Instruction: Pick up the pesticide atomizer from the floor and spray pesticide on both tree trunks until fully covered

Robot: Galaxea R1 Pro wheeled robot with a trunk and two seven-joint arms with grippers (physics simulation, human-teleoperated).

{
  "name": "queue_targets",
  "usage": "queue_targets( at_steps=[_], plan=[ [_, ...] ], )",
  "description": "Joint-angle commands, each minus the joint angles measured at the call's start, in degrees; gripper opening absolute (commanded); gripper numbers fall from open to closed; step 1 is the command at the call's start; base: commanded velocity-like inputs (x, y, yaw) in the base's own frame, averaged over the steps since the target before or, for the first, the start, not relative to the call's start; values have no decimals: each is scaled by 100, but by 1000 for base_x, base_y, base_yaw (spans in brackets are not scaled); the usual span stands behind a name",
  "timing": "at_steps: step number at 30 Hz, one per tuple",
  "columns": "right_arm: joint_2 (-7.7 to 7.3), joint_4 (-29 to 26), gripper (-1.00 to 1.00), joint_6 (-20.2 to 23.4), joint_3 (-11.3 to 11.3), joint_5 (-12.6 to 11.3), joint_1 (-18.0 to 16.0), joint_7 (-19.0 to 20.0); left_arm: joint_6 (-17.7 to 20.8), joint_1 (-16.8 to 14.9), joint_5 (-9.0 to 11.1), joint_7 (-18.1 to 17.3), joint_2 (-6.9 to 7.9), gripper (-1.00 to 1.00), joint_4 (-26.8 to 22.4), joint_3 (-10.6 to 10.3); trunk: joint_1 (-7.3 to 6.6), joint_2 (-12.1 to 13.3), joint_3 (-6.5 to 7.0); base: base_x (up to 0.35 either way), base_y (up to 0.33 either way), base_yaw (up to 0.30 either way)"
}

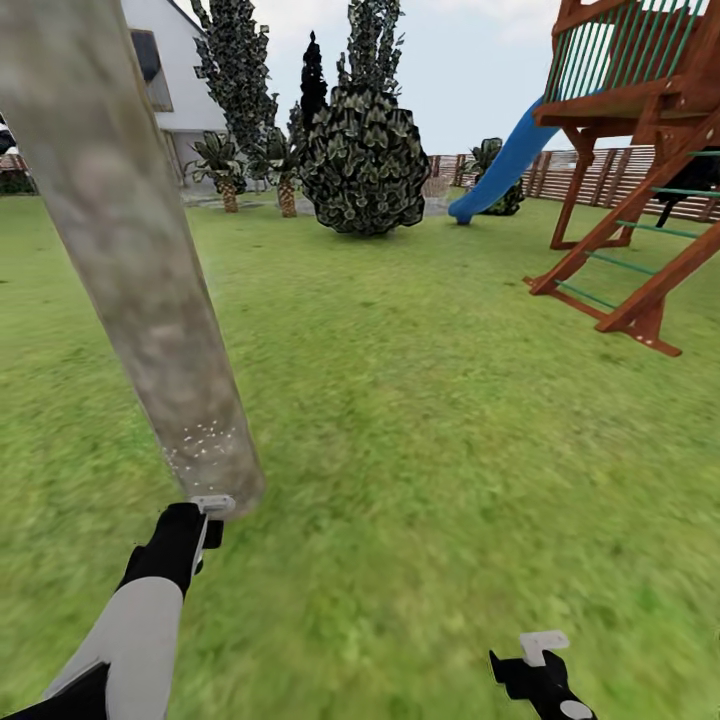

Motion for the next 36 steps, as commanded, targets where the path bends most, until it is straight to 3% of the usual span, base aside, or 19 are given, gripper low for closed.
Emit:
queue_targets(
  at_steps=[1,9,20,28,36],
  plan=[
    [0,5,100,-22,-49,28,-1,28,14,3,-42,-29,-7,-100,-12,33,1,-2,-5,169,-256,8],
    [-1,5,100,-21,-49,23,3,28,21,52,-56,-29,7,-100,-20,34,1,-2,-5,158,-254,2],
    [-1,8,100,-21,-49,26,2,28,-11,173,-56,0,105,-100,-73,36,1,-2,-5,83,-122,254],
    [-1,5,100,-25,-49,21,3,20,-55,184,-63,14,103,-100,-71,35,1,-2,-5,113,-77,258],
    [-1,5,100,-28,-49,21,3,19,-56,185,-65,-3,51,-100,-17,26,1,-2,-5,178,-219,16]
  ],
)
